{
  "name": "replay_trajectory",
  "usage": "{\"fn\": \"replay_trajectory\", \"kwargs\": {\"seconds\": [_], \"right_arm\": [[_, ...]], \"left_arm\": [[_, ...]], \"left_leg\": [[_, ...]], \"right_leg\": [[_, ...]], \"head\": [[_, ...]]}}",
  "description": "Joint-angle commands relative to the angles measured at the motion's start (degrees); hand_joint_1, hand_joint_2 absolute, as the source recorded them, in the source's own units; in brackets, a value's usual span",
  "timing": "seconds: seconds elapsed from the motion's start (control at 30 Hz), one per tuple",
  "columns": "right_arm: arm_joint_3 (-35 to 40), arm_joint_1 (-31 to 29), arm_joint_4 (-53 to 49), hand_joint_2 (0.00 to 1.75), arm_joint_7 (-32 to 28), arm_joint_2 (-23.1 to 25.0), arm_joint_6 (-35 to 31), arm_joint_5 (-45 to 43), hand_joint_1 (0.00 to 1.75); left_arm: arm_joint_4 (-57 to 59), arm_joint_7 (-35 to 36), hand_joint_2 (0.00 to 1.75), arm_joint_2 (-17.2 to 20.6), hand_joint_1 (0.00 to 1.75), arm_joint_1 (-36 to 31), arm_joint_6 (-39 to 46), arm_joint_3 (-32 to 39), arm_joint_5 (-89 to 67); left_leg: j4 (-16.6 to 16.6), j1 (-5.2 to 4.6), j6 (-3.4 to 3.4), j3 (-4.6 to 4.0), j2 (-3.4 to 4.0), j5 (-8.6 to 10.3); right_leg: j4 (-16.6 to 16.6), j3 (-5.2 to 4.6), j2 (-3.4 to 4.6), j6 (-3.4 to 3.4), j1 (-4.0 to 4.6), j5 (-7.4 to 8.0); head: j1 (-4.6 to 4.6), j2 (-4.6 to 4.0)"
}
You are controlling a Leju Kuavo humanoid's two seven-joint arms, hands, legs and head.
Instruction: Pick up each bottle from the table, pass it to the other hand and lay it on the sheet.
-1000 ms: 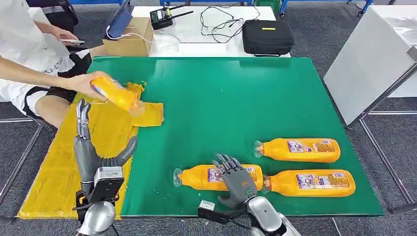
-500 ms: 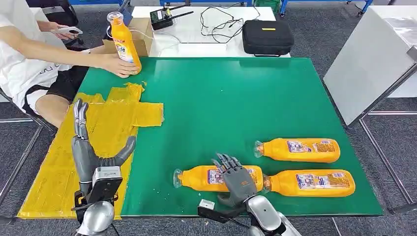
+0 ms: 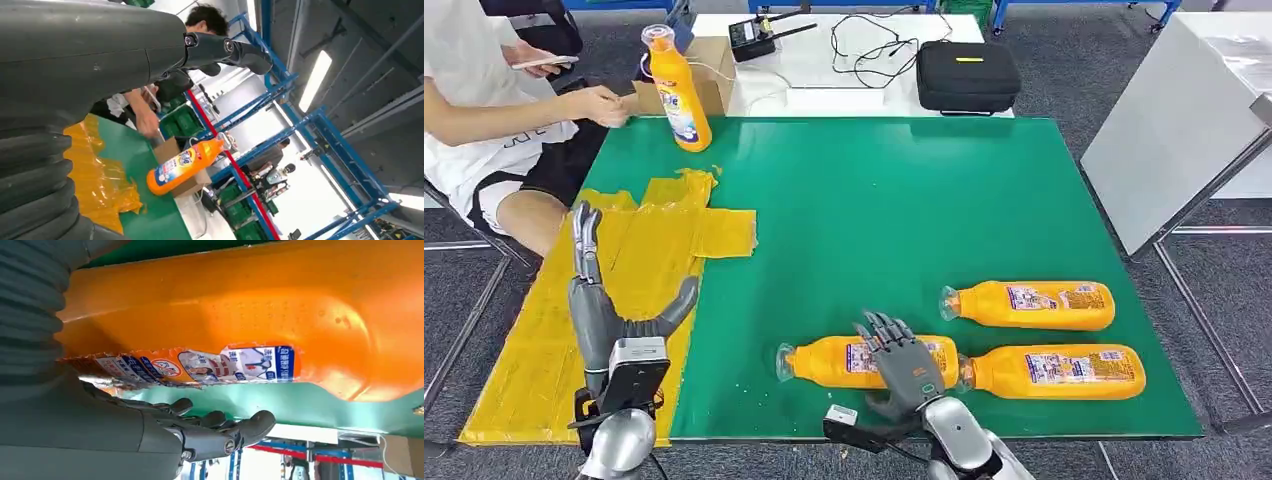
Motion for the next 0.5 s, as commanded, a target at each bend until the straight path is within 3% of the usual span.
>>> {"fn": "replay_trajectory", "kwargs": {"seconds": [0.03, 0.5], "right_arm": [[-1.9, 0.1, 6.1, 1.75, 7.1, -1.1, 6.3, 6.4, 0.0], [-2.2, -0.9, 9.7, 1.75, 7.1, -0.8, 6.4, 7.5, 0.0]], "left_arm": [[2.4, 1.3, 1.75, -1.0, 0.0, -0.4, -0.3, 1.9, -0.3], [3.4, -0.9, 1.75, -1.7, 0.0, -1.3, -0.3, 1.8, 3.1]], "left_leg": [[0.0, 0.03, -0.05, 0.17, 0.03, -0.03], [-0.1, 0.04, -0.08, 0.53, -0.06, -0.08]], "right_leg": [[-0.1, 0.21, -0.06, 0.0, 0.04, -0.03], [-0.2, -0.01, -0.15, -0.08, 0.06, -0.08]], "head": [[0.0, 0.0], [0.0, 0.0]]}}
